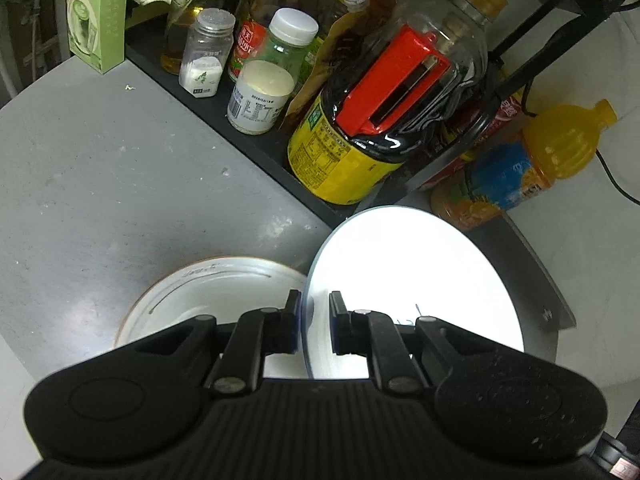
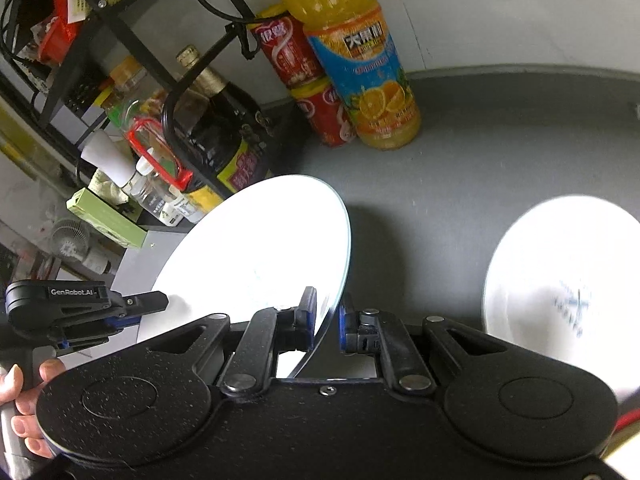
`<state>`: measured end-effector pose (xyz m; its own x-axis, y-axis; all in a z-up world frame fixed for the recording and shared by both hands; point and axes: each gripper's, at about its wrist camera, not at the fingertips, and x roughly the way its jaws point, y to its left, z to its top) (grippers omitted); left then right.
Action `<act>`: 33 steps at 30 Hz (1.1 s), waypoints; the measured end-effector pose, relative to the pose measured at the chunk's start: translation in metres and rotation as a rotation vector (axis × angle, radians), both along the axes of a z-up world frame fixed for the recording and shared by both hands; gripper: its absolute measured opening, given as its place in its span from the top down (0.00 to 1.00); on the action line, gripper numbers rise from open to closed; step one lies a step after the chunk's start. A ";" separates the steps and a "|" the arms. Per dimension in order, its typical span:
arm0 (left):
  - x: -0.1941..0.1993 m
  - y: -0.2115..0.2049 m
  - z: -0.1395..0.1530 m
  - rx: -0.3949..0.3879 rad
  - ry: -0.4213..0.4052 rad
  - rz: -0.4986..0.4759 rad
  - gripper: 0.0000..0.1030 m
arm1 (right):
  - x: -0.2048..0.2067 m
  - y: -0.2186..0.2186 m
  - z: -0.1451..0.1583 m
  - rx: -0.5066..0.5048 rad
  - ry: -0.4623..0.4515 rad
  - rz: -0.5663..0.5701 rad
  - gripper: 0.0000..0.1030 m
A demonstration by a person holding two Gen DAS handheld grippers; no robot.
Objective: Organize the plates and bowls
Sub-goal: 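Carry the 'Sweet' plate with both grippers onto the flower-pattern plate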
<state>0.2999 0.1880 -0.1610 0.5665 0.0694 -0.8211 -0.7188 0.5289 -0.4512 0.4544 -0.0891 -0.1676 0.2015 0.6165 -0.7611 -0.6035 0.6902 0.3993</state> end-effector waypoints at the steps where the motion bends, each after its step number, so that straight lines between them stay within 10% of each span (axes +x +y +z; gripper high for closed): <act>1: -0.004 0.001 -0.001 -0.005 -0.004 -0.009 0.88 | -0.004 -0.001 -0.001 0.001 0.001 -0.008 0.90; 33: -0.077 0.037 -0.054 -0.030 0.062 -0.096 0.88 | -0.102 0.028 -0.047 -0.116 -0.016 -0.041 0.90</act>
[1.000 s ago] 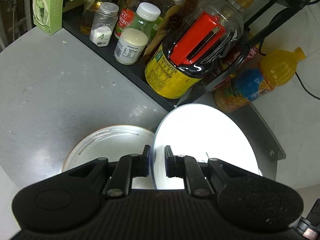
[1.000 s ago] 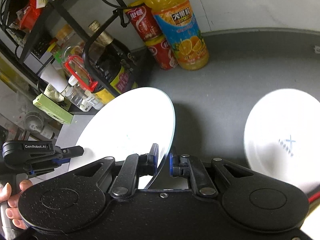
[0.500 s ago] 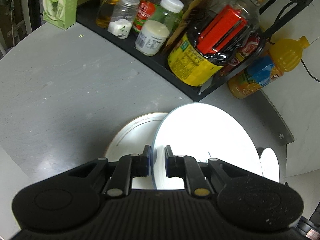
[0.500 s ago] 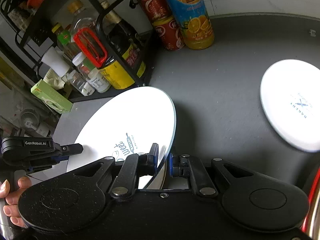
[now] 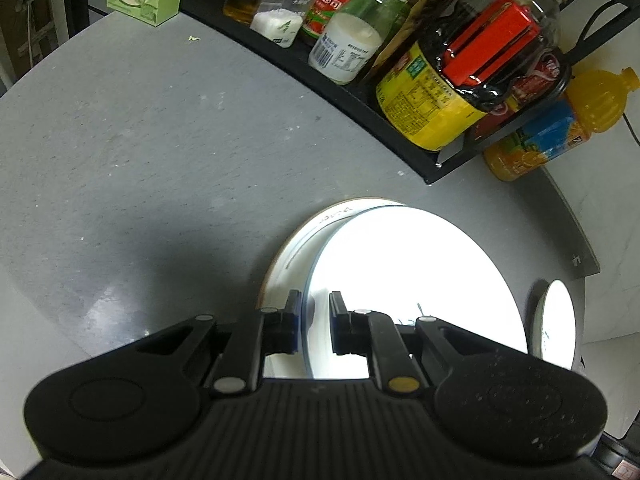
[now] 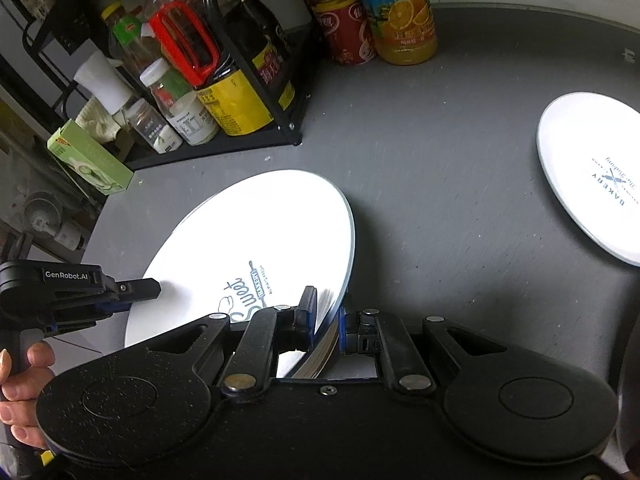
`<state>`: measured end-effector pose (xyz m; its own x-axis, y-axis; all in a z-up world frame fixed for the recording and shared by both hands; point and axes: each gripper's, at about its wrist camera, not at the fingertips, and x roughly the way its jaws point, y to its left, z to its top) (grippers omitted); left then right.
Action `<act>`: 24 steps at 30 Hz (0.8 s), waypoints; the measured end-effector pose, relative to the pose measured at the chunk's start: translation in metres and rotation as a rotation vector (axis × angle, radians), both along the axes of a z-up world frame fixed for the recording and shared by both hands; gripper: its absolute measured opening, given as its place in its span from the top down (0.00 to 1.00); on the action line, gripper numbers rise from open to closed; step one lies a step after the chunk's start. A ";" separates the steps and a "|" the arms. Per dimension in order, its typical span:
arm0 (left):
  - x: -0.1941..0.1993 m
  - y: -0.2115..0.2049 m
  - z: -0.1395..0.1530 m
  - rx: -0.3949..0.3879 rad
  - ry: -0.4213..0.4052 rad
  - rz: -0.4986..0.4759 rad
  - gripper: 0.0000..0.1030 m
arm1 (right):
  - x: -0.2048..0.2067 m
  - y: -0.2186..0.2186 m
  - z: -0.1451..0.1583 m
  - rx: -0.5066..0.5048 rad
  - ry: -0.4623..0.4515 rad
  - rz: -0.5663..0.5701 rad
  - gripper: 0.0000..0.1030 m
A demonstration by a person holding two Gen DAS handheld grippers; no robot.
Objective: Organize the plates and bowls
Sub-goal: 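Carry the 'Sweet' plate with both grippers onto the flower-pattern plate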
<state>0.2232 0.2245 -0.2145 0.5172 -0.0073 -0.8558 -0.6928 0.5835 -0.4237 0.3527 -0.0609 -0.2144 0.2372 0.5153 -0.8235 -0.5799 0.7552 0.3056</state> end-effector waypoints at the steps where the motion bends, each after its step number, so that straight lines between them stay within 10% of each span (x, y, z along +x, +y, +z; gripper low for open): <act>1: -0.001 0.001 0.000 0.000 0.000 -0.001 0.88 | -0.001 0.001 -0.001 -0.006 -0.001 0.002 0.90; 24: 0.002 0.007 0.015 0.051 -0.006 -0.056 0.85 | -0.008 0.017 -0.007 -0.110 -0.031 -0.026 0.89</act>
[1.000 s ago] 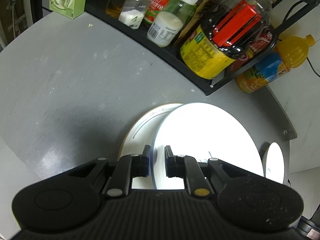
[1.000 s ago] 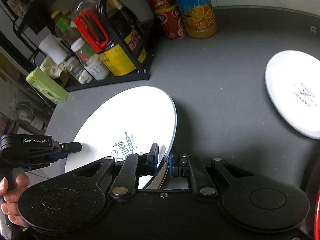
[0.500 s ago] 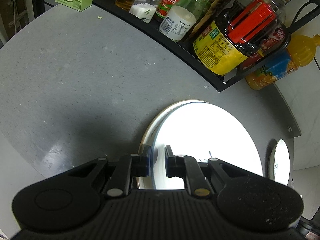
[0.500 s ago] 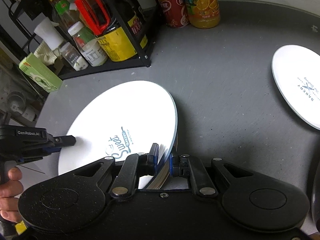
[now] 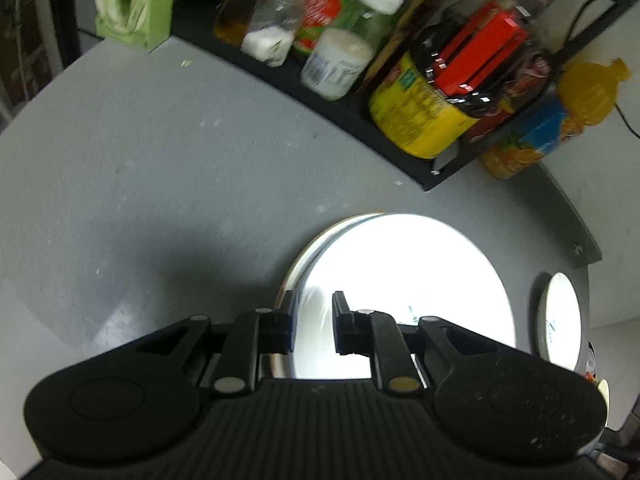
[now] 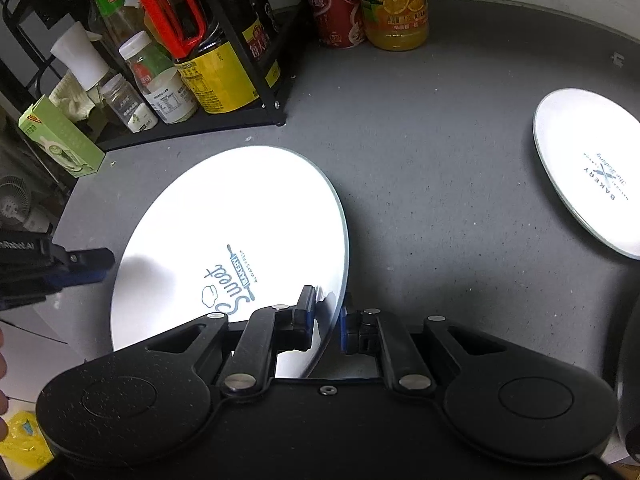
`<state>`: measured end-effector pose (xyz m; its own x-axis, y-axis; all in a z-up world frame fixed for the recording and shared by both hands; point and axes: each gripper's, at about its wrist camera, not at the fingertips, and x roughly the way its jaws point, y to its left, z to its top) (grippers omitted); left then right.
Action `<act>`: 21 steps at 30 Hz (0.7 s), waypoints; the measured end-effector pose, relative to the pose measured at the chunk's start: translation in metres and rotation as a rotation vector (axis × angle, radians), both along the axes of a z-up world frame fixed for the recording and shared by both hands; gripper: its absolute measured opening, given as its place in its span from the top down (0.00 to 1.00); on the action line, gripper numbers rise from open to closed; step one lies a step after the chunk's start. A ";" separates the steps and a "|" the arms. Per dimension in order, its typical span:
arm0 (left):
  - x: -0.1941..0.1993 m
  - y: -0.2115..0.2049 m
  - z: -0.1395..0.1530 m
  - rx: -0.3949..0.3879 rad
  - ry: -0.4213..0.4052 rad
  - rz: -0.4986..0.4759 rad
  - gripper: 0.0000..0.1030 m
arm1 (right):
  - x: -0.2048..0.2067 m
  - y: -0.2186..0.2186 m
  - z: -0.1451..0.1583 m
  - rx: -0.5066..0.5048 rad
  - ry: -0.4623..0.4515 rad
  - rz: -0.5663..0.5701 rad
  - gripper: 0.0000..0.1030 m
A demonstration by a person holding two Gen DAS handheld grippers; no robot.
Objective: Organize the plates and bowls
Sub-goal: 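Carry the 'Sweet' plate with both grippers onto the flower-pattern plate, then open both grippers and release the 'Sweet' plate onto the flower plate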
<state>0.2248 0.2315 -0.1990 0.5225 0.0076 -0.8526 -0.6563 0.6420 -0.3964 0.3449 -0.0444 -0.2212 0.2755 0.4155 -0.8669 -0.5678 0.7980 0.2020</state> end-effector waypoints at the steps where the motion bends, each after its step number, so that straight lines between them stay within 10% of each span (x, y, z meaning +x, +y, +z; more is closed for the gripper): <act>1: -0.001 0.000 0.002 0.007 -0.002 0.001 0.85 | 0.000 0.000 -0.001 -0.002 0.003 -0.003 0.88; 14: -0.011 0.004 -0.016 0.018 0.073 0.039 0.76 | 0.000 0.011 -0.010 -0.059 0.020 -0.004 0.80; 21: -0.010 0.000 -0.010 0.030 0.101 0.042 0.68 | -0.005 0.007 0.014 -0.031 -0.001 0.010 0.54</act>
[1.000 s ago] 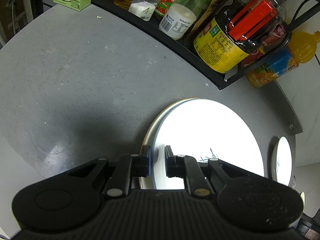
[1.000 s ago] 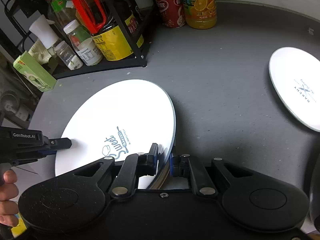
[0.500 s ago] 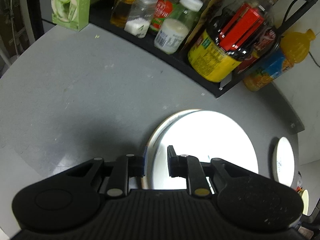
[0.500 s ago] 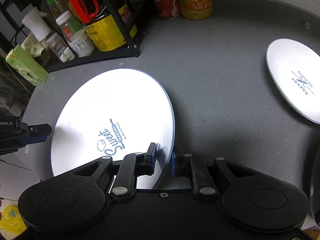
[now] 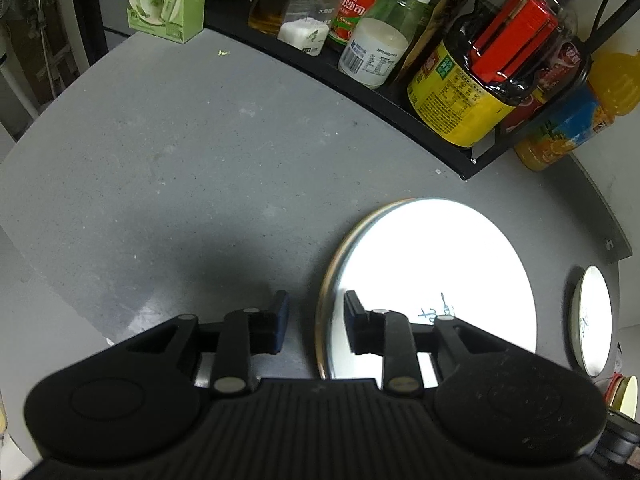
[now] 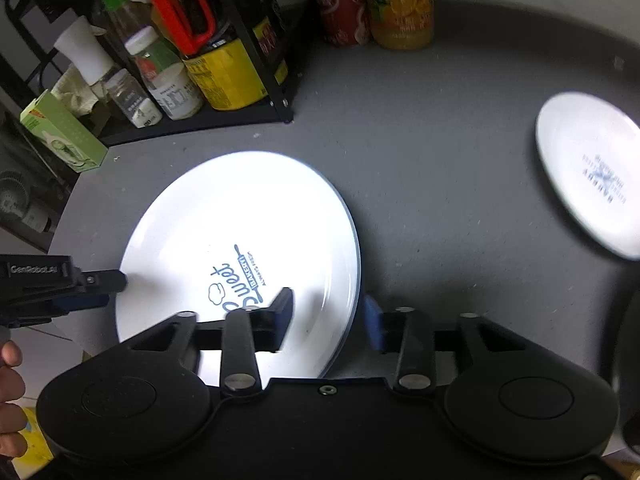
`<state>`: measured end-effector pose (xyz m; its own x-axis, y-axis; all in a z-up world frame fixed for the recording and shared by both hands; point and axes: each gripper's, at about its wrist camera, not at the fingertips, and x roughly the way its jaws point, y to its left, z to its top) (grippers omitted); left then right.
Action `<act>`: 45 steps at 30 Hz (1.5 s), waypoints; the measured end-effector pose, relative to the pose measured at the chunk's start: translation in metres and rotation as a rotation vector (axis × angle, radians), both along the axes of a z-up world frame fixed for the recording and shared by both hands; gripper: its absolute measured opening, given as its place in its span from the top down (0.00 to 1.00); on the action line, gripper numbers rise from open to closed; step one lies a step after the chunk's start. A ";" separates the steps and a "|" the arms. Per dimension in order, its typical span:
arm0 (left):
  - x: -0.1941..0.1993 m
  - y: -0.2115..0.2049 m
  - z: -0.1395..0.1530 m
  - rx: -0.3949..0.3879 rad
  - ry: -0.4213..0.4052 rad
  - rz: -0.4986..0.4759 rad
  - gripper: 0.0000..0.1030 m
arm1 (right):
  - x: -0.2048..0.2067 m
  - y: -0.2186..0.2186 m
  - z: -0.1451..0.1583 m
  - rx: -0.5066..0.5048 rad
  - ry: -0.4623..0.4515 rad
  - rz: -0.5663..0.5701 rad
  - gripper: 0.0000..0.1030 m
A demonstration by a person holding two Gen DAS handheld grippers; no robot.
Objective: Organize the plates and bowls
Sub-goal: 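Open both grippers and release the 'Sweet' plate onto the flower plate, then move both grippers to the white plate printed 'BAKERY'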
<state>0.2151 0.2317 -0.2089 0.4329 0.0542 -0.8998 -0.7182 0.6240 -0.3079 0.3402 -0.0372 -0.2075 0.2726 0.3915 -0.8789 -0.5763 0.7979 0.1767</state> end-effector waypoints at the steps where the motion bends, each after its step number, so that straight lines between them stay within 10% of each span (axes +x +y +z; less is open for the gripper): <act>1: 0.001 -0.002 0.001 -0.011 0.011 0.000 0.61 | -0.001 -0.001 0.005 -0.002 -0.006 0.003 0.53; 14: 0.029 -0.044 0.032 0.003 -0.009 -0.096 0.25 | 0.014 -0.032 0.048 0.053 -0.029 -0.001 0.19; 45: 0.152 -0.163 0.075 0.009 -0.120 -0.335 0.06 | 0.091 -0.134 0.094 0.096 -0.109 -0.129 0.00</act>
